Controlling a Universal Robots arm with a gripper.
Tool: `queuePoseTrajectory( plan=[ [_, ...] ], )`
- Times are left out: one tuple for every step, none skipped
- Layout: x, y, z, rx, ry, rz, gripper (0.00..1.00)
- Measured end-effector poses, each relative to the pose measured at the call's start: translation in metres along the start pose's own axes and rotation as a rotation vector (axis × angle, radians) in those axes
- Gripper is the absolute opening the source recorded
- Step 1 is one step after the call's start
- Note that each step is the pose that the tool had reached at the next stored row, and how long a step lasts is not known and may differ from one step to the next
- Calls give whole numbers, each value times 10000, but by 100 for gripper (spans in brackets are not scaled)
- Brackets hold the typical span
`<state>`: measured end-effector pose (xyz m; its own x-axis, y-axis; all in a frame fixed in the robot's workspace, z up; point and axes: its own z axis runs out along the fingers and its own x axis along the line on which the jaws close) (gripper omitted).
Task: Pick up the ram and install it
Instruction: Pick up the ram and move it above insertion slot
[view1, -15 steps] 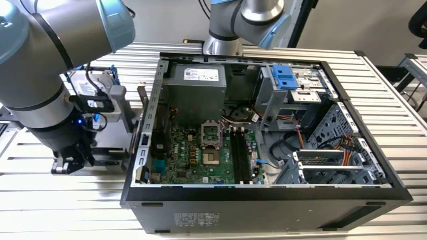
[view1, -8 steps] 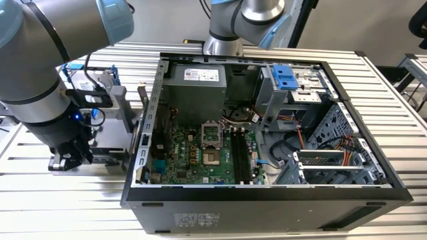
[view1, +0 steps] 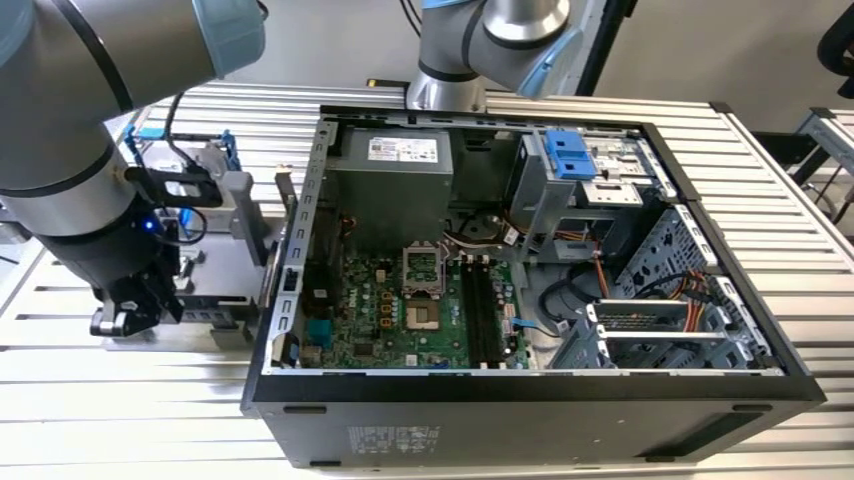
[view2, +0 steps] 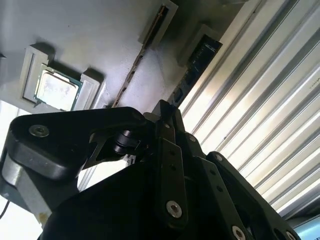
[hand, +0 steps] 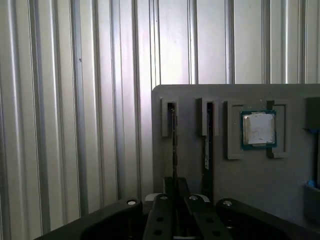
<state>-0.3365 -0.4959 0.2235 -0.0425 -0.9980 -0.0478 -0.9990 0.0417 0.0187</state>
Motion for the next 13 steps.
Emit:
queuePoseTrajectory(
  plan=[
    [0,0,-7,0,0,0,0],
    [-1,0,-13,1,-1,0,0],
    [-1,0,-18,1,-1,0,0],
    [-1,0,-24,0,0,0,0],
    [-1,0,-29,1,0,0,0],
    [-2,1,-34,1,-1,0,0],
    [-2,1,-39,0,0,0,0],
    [-2,1,-42,2,-1,0,0],
    [-2,1,-45,2,-2,0,0],
    [-2,1,-48,1,-1,0,0],
    [-3,1,-51,0,-1,0,0],
    [-3,1,-56,-1,1,0,0],
    [-3,2,-63,-2,2,0,0]
  ],
)
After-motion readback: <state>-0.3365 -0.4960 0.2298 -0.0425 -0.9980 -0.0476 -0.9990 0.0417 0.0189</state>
